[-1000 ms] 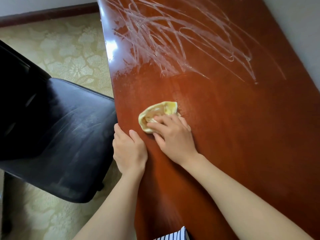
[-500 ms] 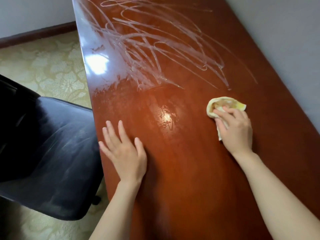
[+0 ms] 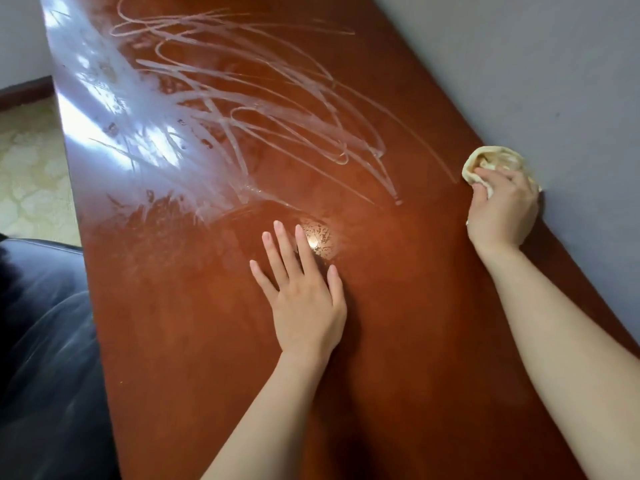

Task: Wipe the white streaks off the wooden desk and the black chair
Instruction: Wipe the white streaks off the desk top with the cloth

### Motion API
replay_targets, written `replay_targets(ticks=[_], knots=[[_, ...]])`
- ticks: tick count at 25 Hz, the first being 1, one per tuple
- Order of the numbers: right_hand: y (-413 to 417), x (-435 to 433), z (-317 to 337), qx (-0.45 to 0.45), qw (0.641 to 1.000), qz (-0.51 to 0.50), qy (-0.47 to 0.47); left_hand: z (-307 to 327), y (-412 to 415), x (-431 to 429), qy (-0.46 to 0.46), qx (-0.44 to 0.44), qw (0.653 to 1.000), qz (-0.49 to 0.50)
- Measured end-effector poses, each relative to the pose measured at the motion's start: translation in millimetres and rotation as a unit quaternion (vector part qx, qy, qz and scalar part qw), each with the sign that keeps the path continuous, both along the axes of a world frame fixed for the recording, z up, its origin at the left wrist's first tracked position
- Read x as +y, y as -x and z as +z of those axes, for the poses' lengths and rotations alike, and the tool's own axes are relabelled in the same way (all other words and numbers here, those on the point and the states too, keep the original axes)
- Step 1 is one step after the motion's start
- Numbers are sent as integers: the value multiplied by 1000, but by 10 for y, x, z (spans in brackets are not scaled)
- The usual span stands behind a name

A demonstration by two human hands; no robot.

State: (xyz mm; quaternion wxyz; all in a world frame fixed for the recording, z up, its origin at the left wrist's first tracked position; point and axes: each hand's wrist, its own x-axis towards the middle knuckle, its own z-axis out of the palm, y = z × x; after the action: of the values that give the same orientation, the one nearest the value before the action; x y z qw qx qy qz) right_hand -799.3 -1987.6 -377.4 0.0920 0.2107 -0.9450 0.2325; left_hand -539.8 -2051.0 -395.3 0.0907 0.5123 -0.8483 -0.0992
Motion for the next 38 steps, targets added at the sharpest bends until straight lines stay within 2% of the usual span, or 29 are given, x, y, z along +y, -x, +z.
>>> replay_targets(ticks=[2,5,9,12,15,18,22,27,30,32,35,38], knots=[[-70,-64,-27,0,1000,-3,6,-1,27,-5,-6,-9,1000,1],[-451,-182,-96,25,994,108,13,2,19,-13,-14,-2,1000,2],[-1306,-274,-106,29,967,254,17,0,7,-27,-16,16,1000,-5],[-1704,-164,-86,-7,946,321,34,2,-5,-32,-18,39,999,-7],[-1752,45,-66,-25,932,360,43,28,-15,-14,-30,50,998,-17],[-1493,217,-76,-8,941,335,44,54,-20,-10,-34,54,998,-21],[-881,262,-72,11,980,195,35,53,-22,-17,-37,50,998,-19],[-228,-169,-10,-16,996,77,32,42,0,-19,-31,51,998,-16],[-103,-509,-13,-45,998,19,45,34,9,-21,-35,54,998,-13],[-260,-712,-24,-47,996,51,49,40,1,-18,-41,54,998,-14],[-797,-951,-18,-28,981,184,62,47,0,-22,-40,62,997,-13],[-1335,-967,32,-66,957,275,65,58,-7,-22,-43,79,996,-15]])
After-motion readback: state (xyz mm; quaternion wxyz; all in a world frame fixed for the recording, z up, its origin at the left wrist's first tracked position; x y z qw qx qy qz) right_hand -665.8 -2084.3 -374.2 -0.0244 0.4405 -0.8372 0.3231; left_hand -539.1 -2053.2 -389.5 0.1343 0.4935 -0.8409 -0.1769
